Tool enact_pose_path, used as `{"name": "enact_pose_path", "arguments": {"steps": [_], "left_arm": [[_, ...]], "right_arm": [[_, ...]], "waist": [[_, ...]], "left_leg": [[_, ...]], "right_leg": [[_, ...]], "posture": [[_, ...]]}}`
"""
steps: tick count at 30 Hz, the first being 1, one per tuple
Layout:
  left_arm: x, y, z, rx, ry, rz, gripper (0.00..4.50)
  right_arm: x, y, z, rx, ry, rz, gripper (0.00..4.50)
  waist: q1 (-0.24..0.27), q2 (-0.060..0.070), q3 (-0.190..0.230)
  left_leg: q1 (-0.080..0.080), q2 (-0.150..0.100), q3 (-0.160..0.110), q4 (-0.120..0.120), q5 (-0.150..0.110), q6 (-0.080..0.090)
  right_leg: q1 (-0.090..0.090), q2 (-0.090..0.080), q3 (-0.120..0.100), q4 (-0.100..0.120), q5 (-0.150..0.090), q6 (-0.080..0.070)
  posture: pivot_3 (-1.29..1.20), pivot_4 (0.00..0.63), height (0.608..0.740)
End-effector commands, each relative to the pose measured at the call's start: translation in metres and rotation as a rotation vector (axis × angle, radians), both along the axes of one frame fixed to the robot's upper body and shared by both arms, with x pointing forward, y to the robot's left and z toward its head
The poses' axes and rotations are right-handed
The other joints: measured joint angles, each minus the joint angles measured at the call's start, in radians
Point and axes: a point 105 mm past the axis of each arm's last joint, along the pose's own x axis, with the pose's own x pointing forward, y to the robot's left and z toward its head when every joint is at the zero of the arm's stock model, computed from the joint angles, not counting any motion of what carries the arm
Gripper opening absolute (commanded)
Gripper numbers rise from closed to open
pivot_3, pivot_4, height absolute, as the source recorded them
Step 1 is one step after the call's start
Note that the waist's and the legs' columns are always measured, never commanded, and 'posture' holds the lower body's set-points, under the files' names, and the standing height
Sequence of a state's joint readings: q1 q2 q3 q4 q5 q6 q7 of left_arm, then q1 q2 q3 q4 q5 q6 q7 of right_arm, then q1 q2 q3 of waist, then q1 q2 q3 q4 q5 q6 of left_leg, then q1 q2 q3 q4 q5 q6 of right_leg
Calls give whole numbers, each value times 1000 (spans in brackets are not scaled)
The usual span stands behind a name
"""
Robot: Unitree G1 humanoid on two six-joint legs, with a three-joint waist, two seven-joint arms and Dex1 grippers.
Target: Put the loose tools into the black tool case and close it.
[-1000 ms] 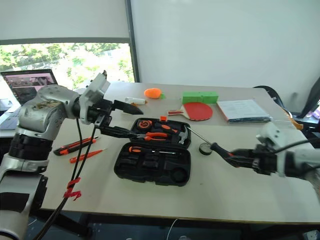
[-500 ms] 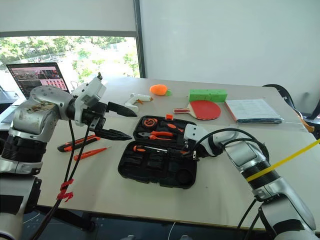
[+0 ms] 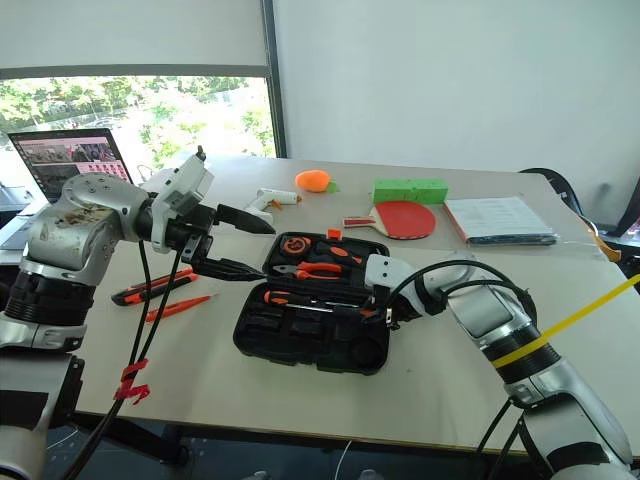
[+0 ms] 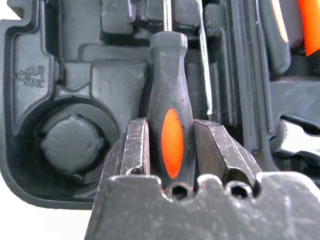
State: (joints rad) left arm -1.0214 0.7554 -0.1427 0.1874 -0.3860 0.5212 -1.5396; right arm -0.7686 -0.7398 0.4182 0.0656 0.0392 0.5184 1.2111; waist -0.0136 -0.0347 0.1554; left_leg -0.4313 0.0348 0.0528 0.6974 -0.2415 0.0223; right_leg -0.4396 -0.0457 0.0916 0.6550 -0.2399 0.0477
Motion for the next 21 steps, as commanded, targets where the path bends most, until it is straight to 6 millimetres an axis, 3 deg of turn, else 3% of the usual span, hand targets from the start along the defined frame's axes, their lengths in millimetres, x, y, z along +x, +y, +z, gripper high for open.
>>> {"name": "enact_pose_path", "arguments": {"steps": [1,3,5,10,15,18,20,21], "left_arm": [[-3,-5,14,-1,-68,-27,4500],[-3,-5,14,0,-68,-30,4500],[-3,-6,14,1,-69,-31,4500],[-3,-6,14,1,-70,-33,4500],[-1,-6,14,1,-71,-29,4500],[0,-6,13,1,-72,-29,4500],[-1,-7,12,4,-71,-32,4500],[-1,-7,11,5,-71,-33,4500]], "right_arm": [[2,-2,5,8,-18,-29,1009],[2,-1,5,16,-11,-41,1009],[1,0,7,26,-8,-41,2017],[-5,9,29,95,-16,-14,3517],[-5,22,52,185,-13,-4,3517],[0,28,43,183,-20,-11,2818],[1,30,36,169,-18,-9,2115],[2,31,33,165,-16,-7,1554]], "waist": [[0,0,0],[0,0,0],[0,0,0],[-1,0,0],[-4,0,0],[-4,0,0],[-3,0,0],[-3,0,0]], "left_leg": [[0,0,0,0,0,0],[0,0,0,1,0,0],[0,0,0,1,0,0],[1,0,0,2,0,0],[1,0,0,1,0,0],[1,1,0,1,0,0],[1,1,0,2,0,0],[1,0,0,1,0,0]], "right_leg": [[0,0,0,0,0,0],[0,0,0,1,0,0],[0,0,0,1,0,0],[0,0,0,2,0,0],[0,1,0,2,0,0],[0,1,0,2,0,-1],[0,1,0,2,0,-1],[0,1,0,2,0,-1]], "posture": [[0,150,736],[0,150,736],[0,150,736],[0,150,736],[0,150,736],[0,150,736],[0,150,736],[0,150,736]]}}
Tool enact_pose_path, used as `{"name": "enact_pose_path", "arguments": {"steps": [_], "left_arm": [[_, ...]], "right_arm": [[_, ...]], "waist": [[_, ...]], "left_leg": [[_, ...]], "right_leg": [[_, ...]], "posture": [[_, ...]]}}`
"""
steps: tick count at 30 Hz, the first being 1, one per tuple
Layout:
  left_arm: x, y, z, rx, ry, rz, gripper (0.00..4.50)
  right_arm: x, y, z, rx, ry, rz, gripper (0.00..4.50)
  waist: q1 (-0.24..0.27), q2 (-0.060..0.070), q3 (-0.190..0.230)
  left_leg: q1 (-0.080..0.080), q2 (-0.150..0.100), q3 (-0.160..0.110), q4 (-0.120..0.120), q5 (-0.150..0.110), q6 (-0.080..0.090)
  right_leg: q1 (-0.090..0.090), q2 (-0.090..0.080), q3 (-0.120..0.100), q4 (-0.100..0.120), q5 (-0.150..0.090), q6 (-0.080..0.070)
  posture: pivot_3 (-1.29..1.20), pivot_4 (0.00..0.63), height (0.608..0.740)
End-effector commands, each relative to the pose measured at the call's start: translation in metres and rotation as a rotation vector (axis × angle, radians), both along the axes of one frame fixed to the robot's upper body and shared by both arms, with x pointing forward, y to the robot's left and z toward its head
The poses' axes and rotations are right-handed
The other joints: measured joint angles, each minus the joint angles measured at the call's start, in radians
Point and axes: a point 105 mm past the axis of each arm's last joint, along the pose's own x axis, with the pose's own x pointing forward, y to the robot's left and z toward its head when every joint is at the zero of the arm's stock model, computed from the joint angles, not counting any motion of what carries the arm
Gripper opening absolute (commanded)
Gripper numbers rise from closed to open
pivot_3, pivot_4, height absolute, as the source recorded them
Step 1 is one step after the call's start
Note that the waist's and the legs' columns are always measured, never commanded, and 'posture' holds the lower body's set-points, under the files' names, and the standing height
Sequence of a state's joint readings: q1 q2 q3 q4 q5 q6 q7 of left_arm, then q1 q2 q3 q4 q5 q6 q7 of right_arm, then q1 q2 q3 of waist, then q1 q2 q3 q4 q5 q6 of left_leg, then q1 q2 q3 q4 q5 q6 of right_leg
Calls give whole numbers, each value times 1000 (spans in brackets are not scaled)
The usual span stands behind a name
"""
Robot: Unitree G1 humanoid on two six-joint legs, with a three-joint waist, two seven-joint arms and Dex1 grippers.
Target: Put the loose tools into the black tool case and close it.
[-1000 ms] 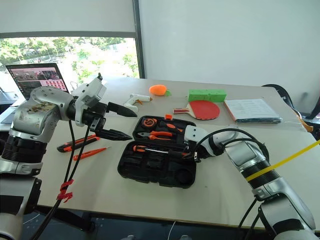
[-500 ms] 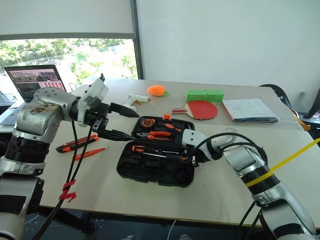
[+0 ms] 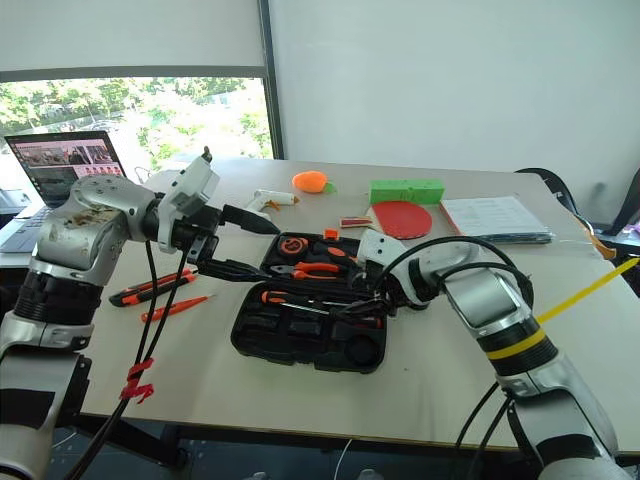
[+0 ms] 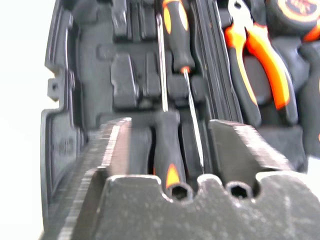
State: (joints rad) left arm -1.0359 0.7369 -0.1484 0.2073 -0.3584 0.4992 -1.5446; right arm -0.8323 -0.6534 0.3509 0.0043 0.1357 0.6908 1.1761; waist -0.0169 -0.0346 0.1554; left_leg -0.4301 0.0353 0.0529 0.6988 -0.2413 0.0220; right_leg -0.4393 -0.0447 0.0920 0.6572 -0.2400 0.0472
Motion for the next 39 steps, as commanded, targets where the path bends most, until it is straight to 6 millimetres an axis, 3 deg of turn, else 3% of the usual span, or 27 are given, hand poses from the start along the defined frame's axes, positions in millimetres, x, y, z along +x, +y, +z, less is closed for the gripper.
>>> {"name": "enact_pose_path", "arguments": {"steps": [1,4,6,13,31,36,39], "left_arm": [[-4,-4,11,-4,-54,-31,4500],[-5,-3,10,-1,-54,-31,4500],[-5,-3,10,0,-53,-30,4500],[-5,-2,10,3,-52,-30,4500],[-10,2,-2,35,-20,-35,4500],[-11,7,-6,46,-9,-18,4500],[-10,14,-9,52,0,16,4500]], "right_arm": [[2,2,0,-10,-37,7,1554],[5,5,-6,-11,-33,0,465],[6,5,-9,-16,-30,-1,33],[9,6,-18,-3,-17,-21,33],[5,2,-63,-43,30,-80,33],[5,3,-60,-9,35,-96,33],[-1,13,-34,104,22,-57,33]], "waist": [[1,0,0],[1,0,0],[1,0,0],[0,0,0],[-5,0,0],[-8,0,0],[-8,0,0]], "left_leg": [[0,0,0,0,0,0],[0,0,0,0,0,0],[0,0,0,0,0,0],[0,0,0,0,0,0],[8,0,0,-1,0,0],[9,1,0,-1,0,0],[9,1,0,-1,0,0]], "right_leg": [[0,0,0,0,0,0],[0,0,0,0,0,0],[0,0,0,0,0,0],[0,0,0,0,0,0],[6,1,1,1,0,-1],[7,1,1,1,0,-1],[7,1,1,2,0,-1]], "posture": [[0,150,736],[0,150,736],[0,150,736],[0,150,736],[0,150,736],[0,150,736],[0,150,736]]}}
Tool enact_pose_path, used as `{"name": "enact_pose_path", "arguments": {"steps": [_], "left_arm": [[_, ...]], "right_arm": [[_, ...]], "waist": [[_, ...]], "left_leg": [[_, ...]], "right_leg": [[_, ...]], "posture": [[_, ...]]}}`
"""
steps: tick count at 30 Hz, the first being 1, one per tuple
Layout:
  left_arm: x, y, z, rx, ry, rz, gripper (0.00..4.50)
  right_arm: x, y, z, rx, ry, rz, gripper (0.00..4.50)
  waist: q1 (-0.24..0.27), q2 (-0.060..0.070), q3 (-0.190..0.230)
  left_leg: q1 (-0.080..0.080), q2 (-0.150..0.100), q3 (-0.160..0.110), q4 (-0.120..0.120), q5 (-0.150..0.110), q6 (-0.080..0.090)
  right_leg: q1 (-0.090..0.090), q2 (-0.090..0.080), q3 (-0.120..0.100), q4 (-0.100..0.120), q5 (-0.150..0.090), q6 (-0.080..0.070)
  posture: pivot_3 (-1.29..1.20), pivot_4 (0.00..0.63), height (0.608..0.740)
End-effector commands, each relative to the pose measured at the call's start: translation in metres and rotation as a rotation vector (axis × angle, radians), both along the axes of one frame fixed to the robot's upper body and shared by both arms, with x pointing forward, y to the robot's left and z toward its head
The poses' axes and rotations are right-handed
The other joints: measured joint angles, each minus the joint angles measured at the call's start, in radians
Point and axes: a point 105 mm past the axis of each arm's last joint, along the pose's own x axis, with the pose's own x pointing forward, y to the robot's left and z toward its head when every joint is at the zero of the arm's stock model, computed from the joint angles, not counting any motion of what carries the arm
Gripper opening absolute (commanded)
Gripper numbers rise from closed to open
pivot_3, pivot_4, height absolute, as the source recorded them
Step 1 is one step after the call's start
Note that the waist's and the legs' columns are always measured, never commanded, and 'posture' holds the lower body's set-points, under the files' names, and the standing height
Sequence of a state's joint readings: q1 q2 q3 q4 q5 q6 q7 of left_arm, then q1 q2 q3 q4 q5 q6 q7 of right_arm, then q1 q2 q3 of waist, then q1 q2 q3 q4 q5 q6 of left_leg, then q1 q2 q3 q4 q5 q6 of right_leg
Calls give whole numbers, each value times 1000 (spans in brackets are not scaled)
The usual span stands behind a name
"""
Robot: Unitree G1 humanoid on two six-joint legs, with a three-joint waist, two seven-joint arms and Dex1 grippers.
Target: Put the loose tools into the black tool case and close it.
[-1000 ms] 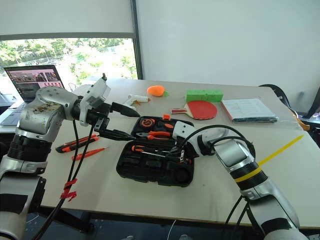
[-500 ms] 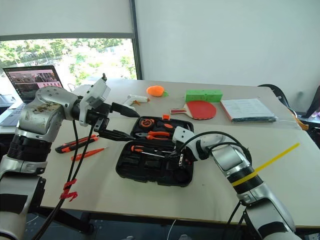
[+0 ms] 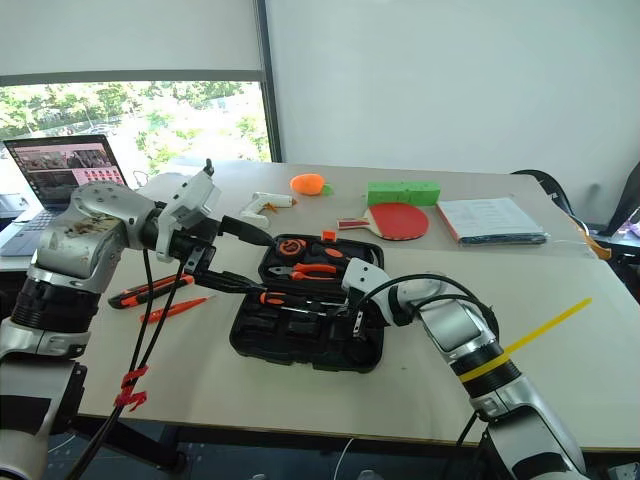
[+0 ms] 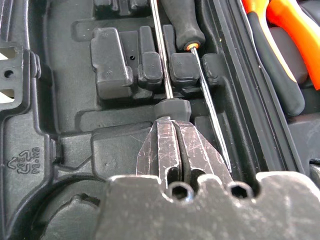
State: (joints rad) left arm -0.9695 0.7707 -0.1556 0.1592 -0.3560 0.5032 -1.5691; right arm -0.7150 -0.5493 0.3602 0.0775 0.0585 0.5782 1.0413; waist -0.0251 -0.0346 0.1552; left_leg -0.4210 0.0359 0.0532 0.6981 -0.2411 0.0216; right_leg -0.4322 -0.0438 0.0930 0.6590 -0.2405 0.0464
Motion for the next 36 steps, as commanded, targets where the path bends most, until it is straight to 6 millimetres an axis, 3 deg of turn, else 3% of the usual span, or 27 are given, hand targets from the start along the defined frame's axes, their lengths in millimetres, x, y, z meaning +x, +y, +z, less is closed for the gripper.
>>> {"name": "enact_pose_path", "arguments": {"steps": [1,5,6,9,15,17,20,23,27,36], "left_arm": [[-3,8,6,7,-36,28,4500],[-5,39,-8,34,-20,151,4500],[-5,48,-12,41,-10,193,4500],[-8,76,-23,60,15,321,4500],[-26,169,-58,252,40,648,4500],[-31,195,-67,339,31,706,4500],[-31,217,-69,430,18,739,4500],[-16,219,-59,473,-6,727,4500],[2,206,-52,494,0,670,4500],[49,165,-74,665,141,592,4500]], "right_arm": [[-10,8,17,111,27,31,33],[-24,8,83,338,-73,64,33],[-29,4,93,368,-75,67,33],[-46,-7,109,394,-75,86,662],[-94,-24,116,343,-64,209,2865],[-101,-25,116,336,-56,226,3435],[-106,-24,115,338,-56,228,4479],[-108,-23,114,343,-63,224,4479],[-107,-20,114,354,-85,198,4479],[-114,-17,110,399,-107,131,4479]], "waist": [[0,0,0],[-8,1,1],[-10,1,1],[-11,1,1],[-13,0,1],[-12,0,1],[-11,-1,2],[9,-2,2],[22,-3,2],[26,-5,2]], "left_leg": [[0,0,0,0,0,0],[-4,0,0,-1,0,0],[-4,0,-1,-1,0,0],[-5,0,-2,-3,0,0],[-4,2,0,-5,0,0],[-3,2,0,-4,0,0],[-2,3,2,-4,0,0],[-2,3,2,-3,1,-1],[-3,2,3,-3,1,-1],[-6,2,2,-3,0,-1]], "right_leg": [[0,0,0,0,0,0],[-5,0,2,1,0,0],[-7,0,2,2,0,0],[-7,0,1,2,0,0],[-6,-1,0,-2,-1,-2],[-6,-1,-1,-1,-1,-2],[-5,-1,-1,-1,-1,-3],[-4,-1,-3,-1,-1,-4],[-4,-1,-3,-2,-1,-3],[-5,0,-3,-2,-1,-3]], "posture": [[0,150,736],[0,150,736],[0,150,736],[0,150,736],[0,150,736],[0,150,736],[0,150,736],[0,150,736],[0,150,736],[0,150,736]]}}
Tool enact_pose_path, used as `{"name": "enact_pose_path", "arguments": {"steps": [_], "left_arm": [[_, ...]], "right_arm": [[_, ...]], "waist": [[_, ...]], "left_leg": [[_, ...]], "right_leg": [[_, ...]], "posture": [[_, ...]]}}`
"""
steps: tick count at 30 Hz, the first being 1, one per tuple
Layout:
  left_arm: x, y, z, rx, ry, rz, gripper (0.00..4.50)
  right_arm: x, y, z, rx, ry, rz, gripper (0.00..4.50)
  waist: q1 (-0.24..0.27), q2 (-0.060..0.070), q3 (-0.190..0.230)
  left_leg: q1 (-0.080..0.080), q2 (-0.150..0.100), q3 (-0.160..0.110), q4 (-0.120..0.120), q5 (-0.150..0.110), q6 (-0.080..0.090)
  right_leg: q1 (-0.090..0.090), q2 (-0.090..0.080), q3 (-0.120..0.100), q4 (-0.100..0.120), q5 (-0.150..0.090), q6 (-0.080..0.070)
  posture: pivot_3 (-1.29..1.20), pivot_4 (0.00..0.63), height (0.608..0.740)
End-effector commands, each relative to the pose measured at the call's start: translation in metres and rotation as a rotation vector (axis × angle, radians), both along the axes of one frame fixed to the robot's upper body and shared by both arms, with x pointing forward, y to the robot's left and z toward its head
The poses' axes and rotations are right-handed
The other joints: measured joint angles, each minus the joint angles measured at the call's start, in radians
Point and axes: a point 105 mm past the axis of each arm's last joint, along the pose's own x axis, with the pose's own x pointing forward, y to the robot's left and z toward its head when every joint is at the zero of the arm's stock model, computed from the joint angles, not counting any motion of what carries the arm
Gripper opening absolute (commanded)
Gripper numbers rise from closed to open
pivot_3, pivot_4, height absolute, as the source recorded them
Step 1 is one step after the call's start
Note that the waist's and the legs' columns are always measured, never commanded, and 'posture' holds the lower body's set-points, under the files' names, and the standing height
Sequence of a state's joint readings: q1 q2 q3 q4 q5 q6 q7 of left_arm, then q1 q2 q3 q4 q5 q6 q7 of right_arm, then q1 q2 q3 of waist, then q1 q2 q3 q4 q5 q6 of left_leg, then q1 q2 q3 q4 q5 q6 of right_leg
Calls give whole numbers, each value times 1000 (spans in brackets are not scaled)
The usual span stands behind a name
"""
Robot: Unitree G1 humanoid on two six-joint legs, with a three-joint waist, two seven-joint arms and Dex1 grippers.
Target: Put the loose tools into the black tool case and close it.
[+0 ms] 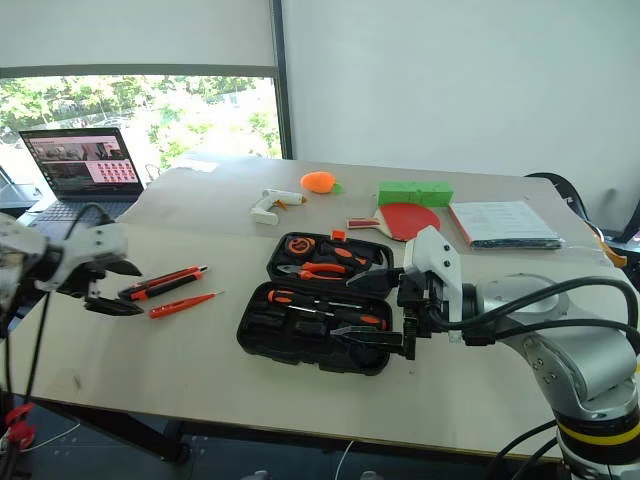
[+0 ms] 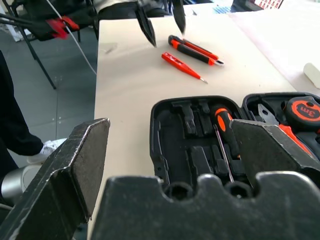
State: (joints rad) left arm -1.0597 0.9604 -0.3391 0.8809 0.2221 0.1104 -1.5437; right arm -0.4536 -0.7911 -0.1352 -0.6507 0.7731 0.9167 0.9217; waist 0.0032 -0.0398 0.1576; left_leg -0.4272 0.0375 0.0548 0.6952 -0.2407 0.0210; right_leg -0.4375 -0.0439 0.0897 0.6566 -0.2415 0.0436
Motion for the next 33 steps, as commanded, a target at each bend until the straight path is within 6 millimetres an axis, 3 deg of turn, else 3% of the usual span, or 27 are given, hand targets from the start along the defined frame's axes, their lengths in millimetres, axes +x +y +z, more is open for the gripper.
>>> {"name": "enact_pose_path", "arguments": {"steps": [1,6,11,14,22,24,29,33], "left_arm": [[12,-8,0,45,17,8,4500],[22,-20,-11,112,50,-19,4500],[23,-18,-21,186,84,-8,4500],[23,-15,-27,229,105,12,3751],[22,-20,-39,235,130,-16,809],[22,-20,-43,238,134,-16,420],[25,-18,-42,232,99,6,420],[38,-33,-16,160,-8,-24,420]], "right_arm": [[-6,1,7,26,-41,-20,4479],[-10,3,4,42,-32,-46,4479],[-12,5,3,53,-29,-61,4479],[-13,4,4,60,-34,-81,4500],[-14,3,7,66,-33,-93,4500],[-13,2,9,68,-33,-93,4500],[-12,-1,8,45,-30,-95,4500],[-10,-11,-3,-4,16,-128,4500]], "waist": [[-5,0,0],[-18,0,0],[-23,-1,0],[-19,-1,0],[-18,-1,0],[-18,-1,0],[-16,0,0],[-14,-1,0]], "left_leg": [[0,0,0,0,0,0],[-2,0,-1,0,0,0],[-2,0,-2,0,0,0],[-2,0,-3,0,0,0],[-2,-1,-3,1,0,0],[-1,-1,-3,1,0,0],[2,-1,-3,1,0,0],[2,-1,-3,1,0,0]], "right_leg": [[0,0,0,0,0,0],[-1,0,0,0,0,0],[-2,0,0,0,0,0],[-1,0,0,0,0,0],[-1,-1,0,1,0,1],[0,-1,0,1,0,1],[3,-1,0,2,0,1],[3,-1,0,3,0,1]], "posture": [[0,150,736],[0,150,736],[0,150,736],[0,150,736],[0,150,736],[0,150,736],[0,150,736],[0,150,736]]}}
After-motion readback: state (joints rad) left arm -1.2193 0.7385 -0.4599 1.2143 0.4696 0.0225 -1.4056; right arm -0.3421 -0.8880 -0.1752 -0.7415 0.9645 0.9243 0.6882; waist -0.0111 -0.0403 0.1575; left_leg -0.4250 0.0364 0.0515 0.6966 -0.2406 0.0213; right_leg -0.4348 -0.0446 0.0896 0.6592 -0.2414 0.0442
